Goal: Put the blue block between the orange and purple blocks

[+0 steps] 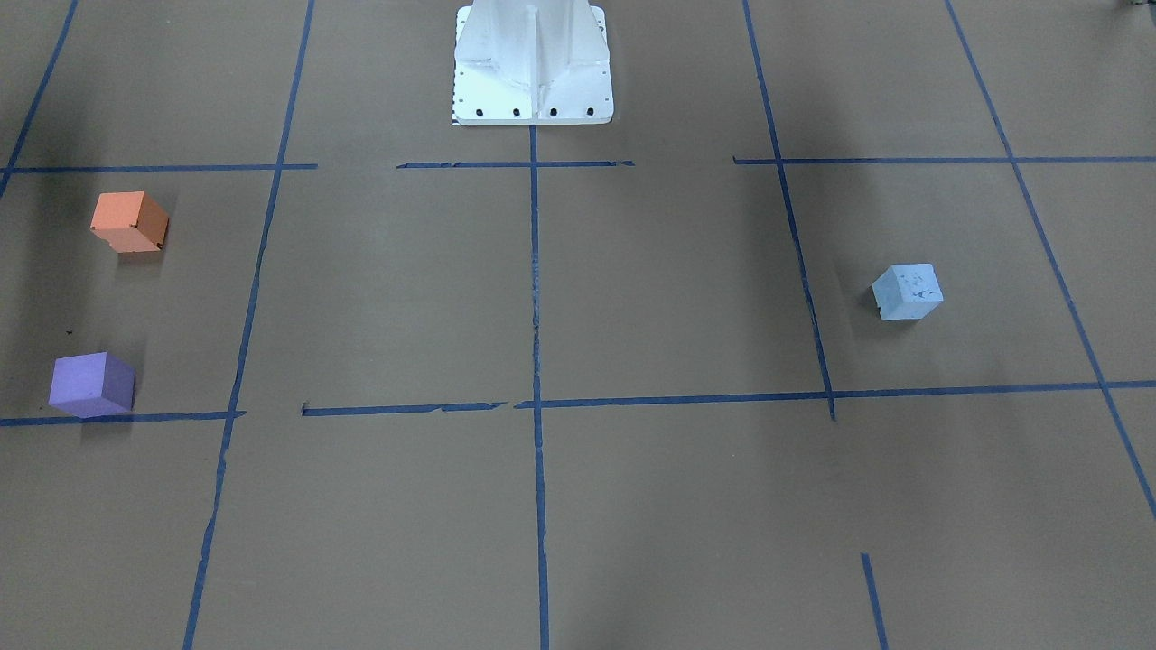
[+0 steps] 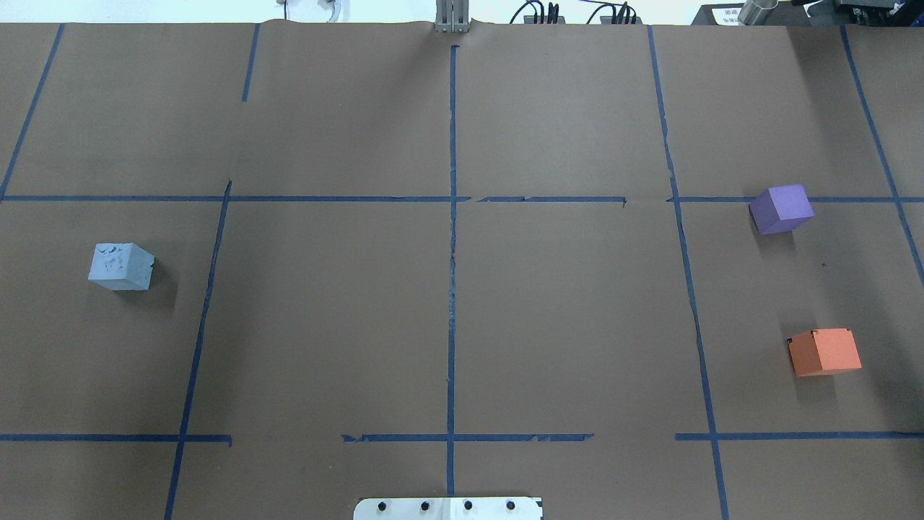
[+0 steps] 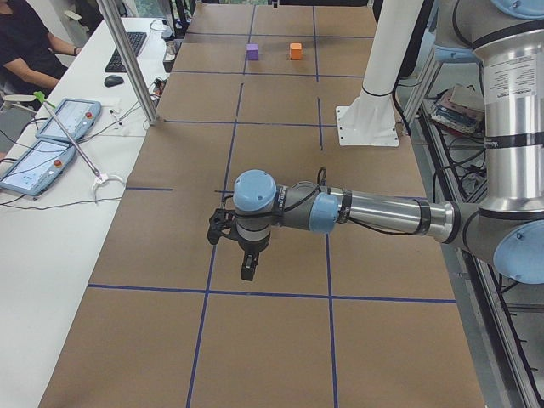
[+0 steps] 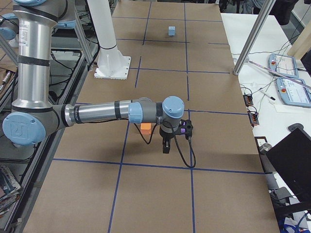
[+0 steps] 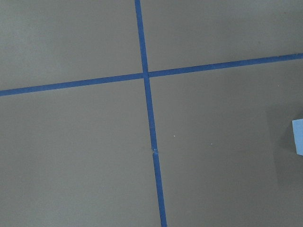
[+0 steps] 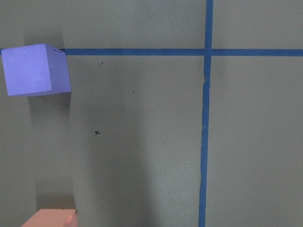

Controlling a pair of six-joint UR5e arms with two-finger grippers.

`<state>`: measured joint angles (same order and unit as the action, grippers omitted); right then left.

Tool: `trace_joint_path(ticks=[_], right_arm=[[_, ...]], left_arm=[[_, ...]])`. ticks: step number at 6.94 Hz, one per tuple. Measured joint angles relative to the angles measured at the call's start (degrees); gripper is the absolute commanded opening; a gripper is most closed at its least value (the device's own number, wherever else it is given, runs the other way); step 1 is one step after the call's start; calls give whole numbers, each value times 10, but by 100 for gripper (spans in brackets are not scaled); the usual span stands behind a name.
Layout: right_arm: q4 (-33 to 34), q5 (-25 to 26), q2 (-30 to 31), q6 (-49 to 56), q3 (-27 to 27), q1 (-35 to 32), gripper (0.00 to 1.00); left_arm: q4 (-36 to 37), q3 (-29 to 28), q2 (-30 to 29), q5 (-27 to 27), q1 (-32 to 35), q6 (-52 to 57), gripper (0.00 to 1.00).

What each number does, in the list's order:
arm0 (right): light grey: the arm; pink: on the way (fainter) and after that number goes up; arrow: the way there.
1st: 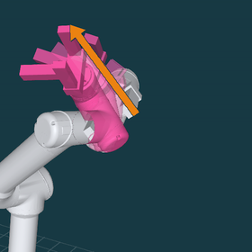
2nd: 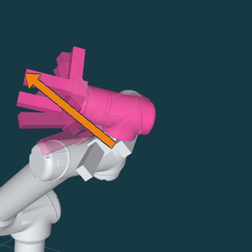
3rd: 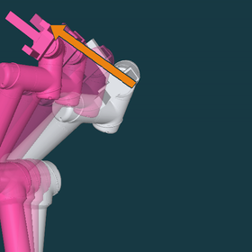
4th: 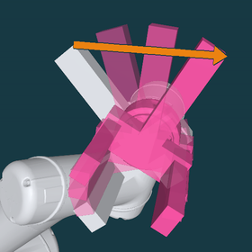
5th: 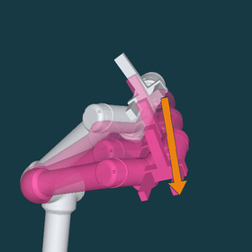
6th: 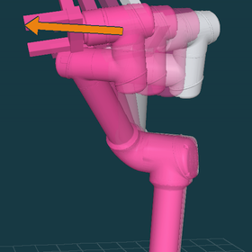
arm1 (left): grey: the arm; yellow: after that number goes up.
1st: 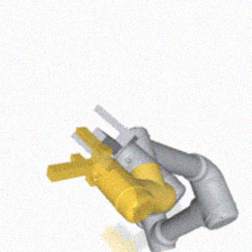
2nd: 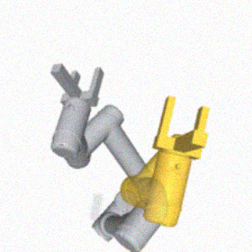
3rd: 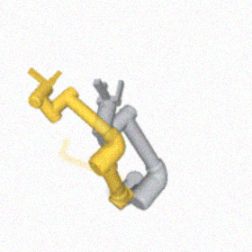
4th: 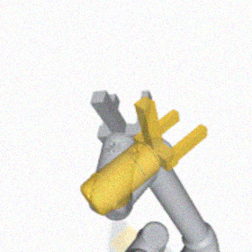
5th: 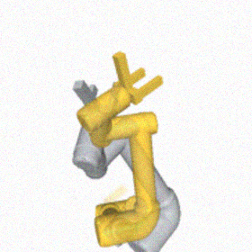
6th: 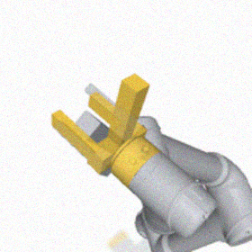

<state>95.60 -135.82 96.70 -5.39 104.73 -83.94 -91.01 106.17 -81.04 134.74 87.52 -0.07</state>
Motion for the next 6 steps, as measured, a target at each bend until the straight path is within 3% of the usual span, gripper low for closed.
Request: trace_joint_path(ticks=[2,4,6], right_arm=[[-2,0,0,-3,2,0,100],[-2,1,0,-3,7,0,100],[-2,2,0,-2,7,1,100]], left_arm=[[-29,1,-3,13,-45,-65,100],[-118,2,-4,14,-152,-241,100],[-194,-6,-40,-37,-277,-425,100]])
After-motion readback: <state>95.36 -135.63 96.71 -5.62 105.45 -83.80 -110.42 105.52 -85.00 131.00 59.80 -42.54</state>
